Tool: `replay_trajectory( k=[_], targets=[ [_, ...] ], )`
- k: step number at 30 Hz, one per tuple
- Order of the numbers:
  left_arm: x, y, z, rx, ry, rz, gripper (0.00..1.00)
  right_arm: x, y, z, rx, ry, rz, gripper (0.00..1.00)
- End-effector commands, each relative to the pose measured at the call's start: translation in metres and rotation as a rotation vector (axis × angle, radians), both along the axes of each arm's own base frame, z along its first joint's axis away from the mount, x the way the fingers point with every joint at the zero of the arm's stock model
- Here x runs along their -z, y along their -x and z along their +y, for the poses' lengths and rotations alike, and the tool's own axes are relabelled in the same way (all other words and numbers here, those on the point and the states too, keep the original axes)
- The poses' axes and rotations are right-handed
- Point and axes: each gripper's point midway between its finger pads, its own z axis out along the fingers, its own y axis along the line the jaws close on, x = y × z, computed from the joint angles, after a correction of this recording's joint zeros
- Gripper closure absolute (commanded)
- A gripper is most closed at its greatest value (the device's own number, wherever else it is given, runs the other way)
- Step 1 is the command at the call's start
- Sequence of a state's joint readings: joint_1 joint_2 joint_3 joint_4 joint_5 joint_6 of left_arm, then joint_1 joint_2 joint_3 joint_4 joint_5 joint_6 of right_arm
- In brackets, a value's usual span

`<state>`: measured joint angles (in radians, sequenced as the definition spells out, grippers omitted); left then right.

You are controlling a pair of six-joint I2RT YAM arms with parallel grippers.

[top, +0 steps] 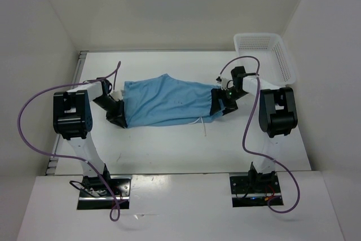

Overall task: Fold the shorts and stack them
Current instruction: Fold the shorts

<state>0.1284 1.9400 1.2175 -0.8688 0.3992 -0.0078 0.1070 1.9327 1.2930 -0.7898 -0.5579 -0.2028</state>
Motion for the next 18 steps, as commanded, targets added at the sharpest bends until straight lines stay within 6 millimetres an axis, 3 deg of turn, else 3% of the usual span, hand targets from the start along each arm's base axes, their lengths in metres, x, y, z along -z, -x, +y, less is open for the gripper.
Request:
replay_trajectory(
  k=[1,3,4,7,8,11,15,16,18],
  targets=[
    [0.01,0.009,0.006,0.007,-0.03,0.026,0.77,0.002,-0.018,0.015,0.128,-0.051,-0.031,0.14],
    [0.01,0.009,0.006,0.007,-0.03,0.026,0.76,0.001,-0.017,0.017,0.19,-0.064,-0.011,0.27],
    [0.008,0.008,0.007,0.008,-0.04,0.019,0.76,0.003,-0.019,0.018,0.202,-0.069,-0.017,0.45],
    [0.008,0.008,0.007,0.008,-0.04,0.019,0.75,0.01,-0.014,0.011,0.225,-0.024,-0.013,0.68],
    [0.008,0.008,0.007,0.008,-0.04,0.019,0.75,0.012,-0.015,0.008,0.231,-0.005,-0.017,0.81],
    [0.005,0.007,0.011,0.009,-0.062,0.003,0.73,0.008,-0.02,-0.002,0.221,0.048,-0.073,0.99],
    [-0.005,0.0,0.022,-0.022,-0.078,-0.037,0.7,-0.016,-0.033,-0.002,0.127,0.041,-0.183,1.0],
    [-0.007,-0.004,0.022,-0.023,-0.08,-0.048,0.68,-0.031,-0.039,0.002,0.08,0.013,-0.233,1.0],
    [-0.014,-0.007,0.02,-0.024,-0.06,-0.063,0.66,-0.043,-0.039,-0.001,0.018,0.028,-0.263,1.0]
  ],
)
